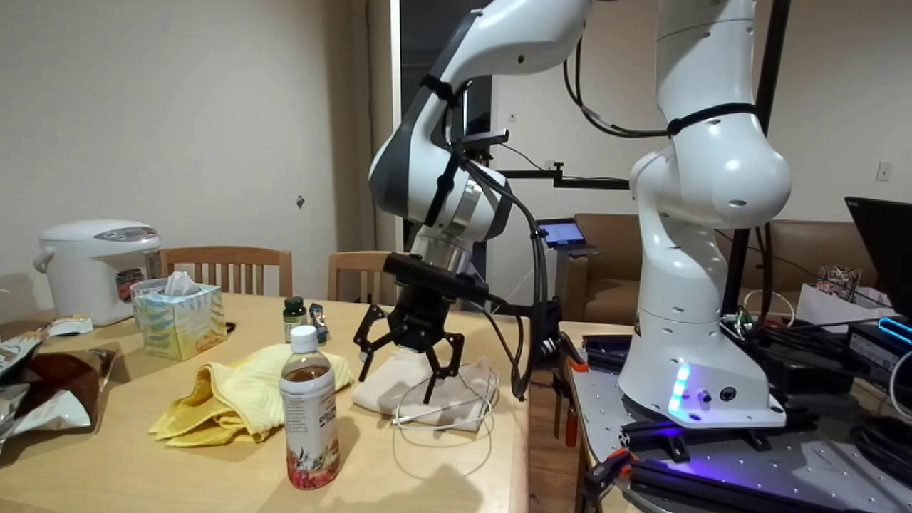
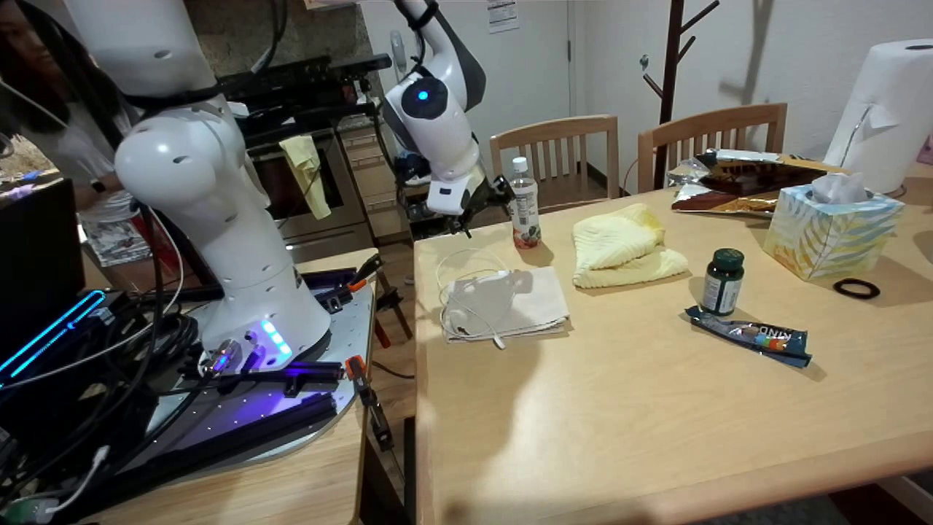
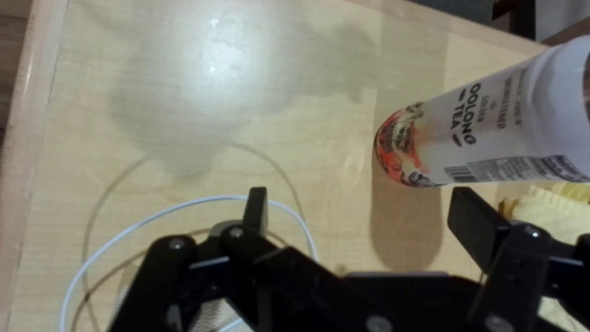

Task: Pick up the cable on the table and make a circle with it.

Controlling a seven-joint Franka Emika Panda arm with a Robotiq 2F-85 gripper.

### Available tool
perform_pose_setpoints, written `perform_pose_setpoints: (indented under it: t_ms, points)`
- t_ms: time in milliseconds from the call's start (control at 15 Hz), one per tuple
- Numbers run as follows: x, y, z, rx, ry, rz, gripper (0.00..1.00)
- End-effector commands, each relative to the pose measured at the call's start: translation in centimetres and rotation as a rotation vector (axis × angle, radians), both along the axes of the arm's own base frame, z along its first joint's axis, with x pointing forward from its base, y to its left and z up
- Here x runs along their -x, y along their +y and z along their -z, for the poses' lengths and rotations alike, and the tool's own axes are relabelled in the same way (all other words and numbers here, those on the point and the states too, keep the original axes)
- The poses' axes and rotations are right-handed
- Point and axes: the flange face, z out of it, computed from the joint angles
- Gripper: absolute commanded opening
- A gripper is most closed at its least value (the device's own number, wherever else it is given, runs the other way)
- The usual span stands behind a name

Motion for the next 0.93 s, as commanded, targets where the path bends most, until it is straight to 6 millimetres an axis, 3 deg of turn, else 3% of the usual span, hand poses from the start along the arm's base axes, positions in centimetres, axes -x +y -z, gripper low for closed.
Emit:
perform_pose_setpoints:
  t_ms: [0, 333, 400, 600, 867]
  points:
    - [2.8, 0.8, -0.5, 0.125, 0.057, 0.140, 1.00]
    - [7.5, 0.3, 1.6, 0.288, 0.170, 0.313, 1.00]
    - [7.0, 0.7, 3.3, 0.316, 0.198, 0.348, 1.00]
    - [9.3, -0.2, 5.4, 0.377, 0.272, 0.434, 1.00]
    - [10.5, -0.9, 6.3, 0.373, 0.320, 0.467, 1.00]
